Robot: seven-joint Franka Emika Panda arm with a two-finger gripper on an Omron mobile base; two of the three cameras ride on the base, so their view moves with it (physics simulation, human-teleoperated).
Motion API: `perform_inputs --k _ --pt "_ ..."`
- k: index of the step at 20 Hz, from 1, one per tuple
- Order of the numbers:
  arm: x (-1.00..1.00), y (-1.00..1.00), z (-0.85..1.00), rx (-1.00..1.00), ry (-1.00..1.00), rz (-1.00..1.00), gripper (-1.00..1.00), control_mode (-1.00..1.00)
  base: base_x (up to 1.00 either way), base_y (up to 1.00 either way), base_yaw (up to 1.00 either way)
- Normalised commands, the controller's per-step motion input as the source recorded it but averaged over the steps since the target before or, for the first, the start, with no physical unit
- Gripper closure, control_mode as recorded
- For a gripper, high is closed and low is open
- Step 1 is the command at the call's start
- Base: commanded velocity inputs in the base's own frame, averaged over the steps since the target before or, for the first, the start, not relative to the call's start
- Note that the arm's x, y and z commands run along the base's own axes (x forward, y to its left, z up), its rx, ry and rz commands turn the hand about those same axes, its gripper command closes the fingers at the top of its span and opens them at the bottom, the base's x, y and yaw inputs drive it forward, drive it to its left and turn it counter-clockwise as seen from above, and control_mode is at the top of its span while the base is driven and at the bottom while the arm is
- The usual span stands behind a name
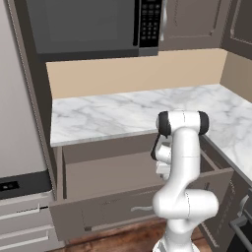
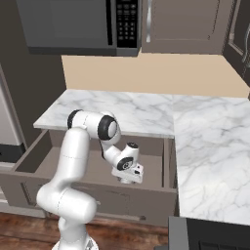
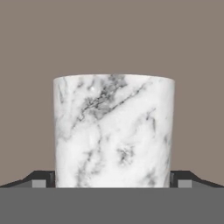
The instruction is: Restock the sink supplies by placing the sponge and soap dispenser on the counter and next to the sink. Make sure the soap dispenser is upright.
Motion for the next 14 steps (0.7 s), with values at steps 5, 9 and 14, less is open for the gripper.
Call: perform_inputs --k 5,9,14 --pt "0.01 0.0 0.0 0.0 0.01 0.0 1.0 -1.0 0.0 0.0 0.0" --pt "0.03 0.0 0.01 0.0 0.0 0.0 1.0 -1.0 0.0 0.0 0.0" --pt "-0.01 0.0 0.56 0.0 0.0 0.0 1.0 -1.0 0.0 0.0 0.0"
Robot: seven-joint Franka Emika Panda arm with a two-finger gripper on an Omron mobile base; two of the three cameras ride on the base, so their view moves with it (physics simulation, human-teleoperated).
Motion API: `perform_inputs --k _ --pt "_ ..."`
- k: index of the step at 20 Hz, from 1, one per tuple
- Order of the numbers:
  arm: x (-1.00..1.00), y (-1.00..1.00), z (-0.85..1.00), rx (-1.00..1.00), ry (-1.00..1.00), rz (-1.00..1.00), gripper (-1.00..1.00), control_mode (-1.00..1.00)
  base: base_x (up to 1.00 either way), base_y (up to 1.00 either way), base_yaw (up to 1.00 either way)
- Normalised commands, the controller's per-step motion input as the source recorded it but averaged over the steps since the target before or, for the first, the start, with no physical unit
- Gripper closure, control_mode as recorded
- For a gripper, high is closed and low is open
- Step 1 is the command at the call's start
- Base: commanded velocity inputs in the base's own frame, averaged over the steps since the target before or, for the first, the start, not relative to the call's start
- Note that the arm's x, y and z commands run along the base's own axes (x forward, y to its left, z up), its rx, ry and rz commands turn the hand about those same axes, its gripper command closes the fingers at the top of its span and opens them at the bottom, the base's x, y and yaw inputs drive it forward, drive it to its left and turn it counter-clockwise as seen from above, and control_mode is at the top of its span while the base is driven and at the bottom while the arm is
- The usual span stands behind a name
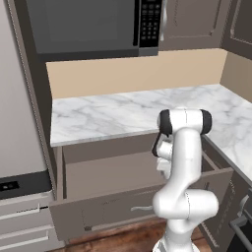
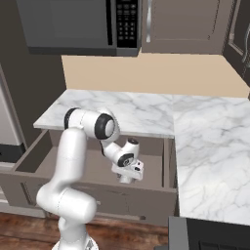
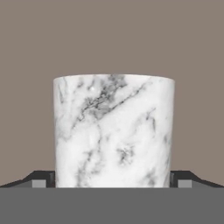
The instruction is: Restock the sink supplies by placing the sponge and soap dispenser on the counter and next to the sink. Make sure the soap dispenser is upright.
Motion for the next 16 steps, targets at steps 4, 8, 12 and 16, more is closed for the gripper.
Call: perform_inputs --k 4,8,12,16 --pt "-0.09 0.0 0.97 0.0 0.0 0.0 1.0 -1.0 0.0 0.0 0.0" --pt "-0.33 0.0 1.0 0.0 -0.03 0.0 1.0 -1.0 0.0 0.0 0.0" --pt "-0.18 0.0 1.0 0.0 0.0 0.0 1.0 -1.0 0.0 0.0 0.0" --pt "-0.24 0.0 1.0 0.0 -0.03 0.0 1.0 -1.0 0.0 0.0 0.0"
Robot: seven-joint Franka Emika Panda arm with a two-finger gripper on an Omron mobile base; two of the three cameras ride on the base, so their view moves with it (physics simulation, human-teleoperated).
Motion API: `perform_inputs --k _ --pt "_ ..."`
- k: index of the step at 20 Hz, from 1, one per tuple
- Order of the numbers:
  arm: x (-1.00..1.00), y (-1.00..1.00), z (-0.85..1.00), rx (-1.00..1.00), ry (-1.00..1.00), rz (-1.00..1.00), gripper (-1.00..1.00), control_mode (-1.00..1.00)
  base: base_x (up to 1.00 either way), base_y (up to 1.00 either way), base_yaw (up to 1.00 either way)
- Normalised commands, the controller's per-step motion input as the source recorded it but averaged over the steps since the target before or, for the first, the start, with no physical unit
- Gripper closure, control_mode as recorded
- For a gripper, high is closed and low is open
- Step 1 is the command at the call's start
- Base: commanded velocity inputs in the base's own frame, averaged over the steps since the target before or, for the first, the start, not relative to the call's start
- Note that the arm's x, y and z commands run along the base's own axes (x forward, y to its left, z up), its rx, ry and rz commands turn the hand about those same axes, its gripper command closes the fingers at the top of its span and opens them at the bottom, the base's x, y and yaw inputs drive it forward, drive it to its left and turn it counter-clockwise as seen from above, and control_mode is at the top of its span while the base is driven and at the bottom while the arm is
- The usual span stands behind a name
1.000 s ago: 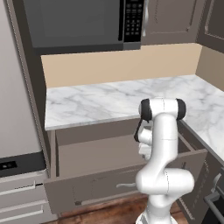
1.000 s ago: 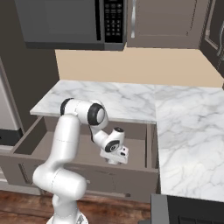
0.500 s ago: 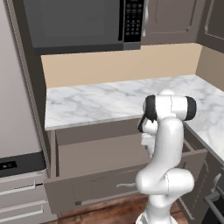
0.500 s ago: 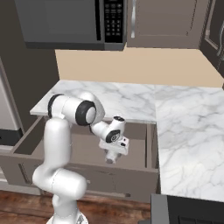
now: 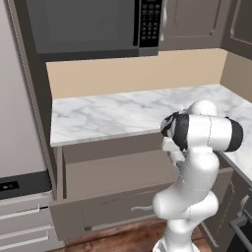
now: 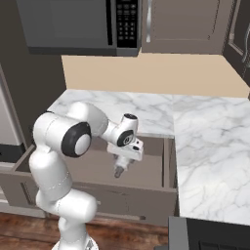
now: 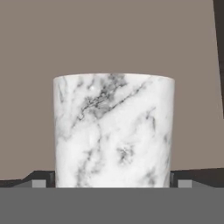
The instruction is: Restock the sink supplies by placing the sponge and soap dispenser on the counter and next to the sink. Make sure the soap dispenser is upright.
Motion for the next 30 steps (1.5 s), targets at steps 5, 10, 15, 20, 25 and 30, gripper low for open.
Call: perform_inputs --k 5,10,15,20,25,30 --pt "-0.22 0.0 1.0 -0.02 -0.1 0.0 1.0 -1.0 0.0 0.0 0.0" --pt "-0.25 0.0 1.0 -0.03 -0.11 0.0 1.0 -1.0 0.0 0.0 0.0" --pt "-0.35 0.0 0.88 -0.04 -0.09 0.01 1.0 -1.0 0.0 0.0 0.0" --pt "-0.39 0.0 0.78 -0.01 -0.03 0.04 1.0 -1.0 0.0 0.0 0.0" --pt "-0.2 0.0 0.21 0.0 0.0 0.06 1.0 -1.0 0.0 0.0 0.0" --pt "0.0 0.0 0.0 0.0 0.0 0.01 1.0 -1.0 0.0 0.0 0.0"
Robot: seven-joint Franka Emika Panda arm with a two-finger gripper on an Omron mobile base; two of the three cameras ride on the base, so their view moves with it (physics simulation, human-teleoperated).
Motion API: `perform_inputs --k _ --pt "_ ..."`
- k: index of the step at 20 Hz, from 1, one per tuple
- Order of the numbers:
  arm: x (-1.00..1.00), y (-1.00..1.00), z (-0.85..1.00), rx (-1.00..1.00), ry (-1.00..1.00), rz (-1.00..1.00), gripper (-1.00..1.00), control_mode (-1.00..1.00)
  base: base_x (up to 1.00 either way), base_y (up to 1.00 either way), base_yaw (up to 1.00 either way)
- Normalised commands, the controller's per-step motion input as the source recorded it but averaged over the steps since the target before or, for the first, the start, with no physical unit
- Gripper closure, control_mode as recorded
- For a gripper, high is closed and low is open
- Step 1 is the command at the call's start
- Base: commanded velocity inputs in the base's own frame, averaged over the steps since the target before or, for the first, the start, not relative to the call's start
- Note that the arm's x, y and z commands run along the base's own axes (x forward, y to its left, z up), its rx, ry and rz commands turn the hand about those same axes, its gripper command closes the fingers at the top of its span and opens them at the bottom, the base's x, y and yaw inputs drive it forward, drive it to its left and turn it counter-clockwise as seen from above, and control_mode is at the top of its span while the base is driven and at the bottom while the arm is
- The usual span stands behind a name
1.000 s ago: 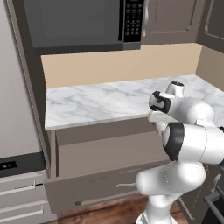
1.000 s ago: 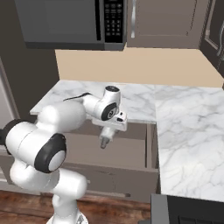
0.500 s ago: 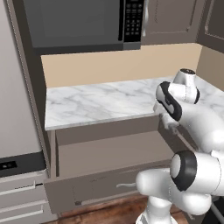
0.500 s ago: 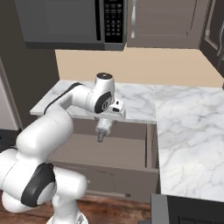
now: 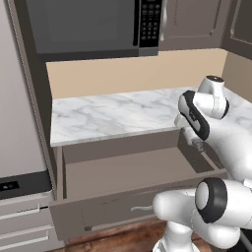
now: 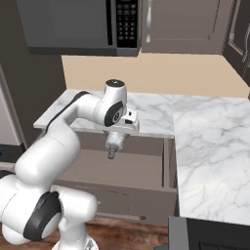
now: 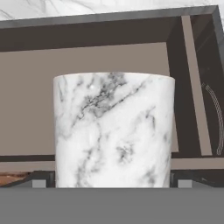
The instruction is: Restock the sink supplies by placing the sponge and soap dispenser on the counter and next to the sink. Make sure the soap dispenser is upright.
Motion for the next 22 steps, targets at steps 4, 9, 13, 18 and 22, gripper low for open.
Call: perform_inputs --k 4,9,13,18,22 --pt "0.0 0.0 0.0 0.0 0.0 0.0 1.0 -1.0 0.0 0.0 0.0" --pt "-0.14 0.04 0.0 0.0 0.0 0.0 1.0 -1.0 0.0 0.0 0.0" --pt "-0.16 0.18 0.0 -0.03 0.03 0.0 1.0 1.0 -0.17 0.26 0.0" --pt "0.0 0.0 0.0 0.0 0.0 0.0 1.0 1.0 -0.37 0.66 0.0" --pt "0.0 0.0 0.0 0.0 0.0 0.0 1.0 1.0 -0.21 0.52 -0.11"
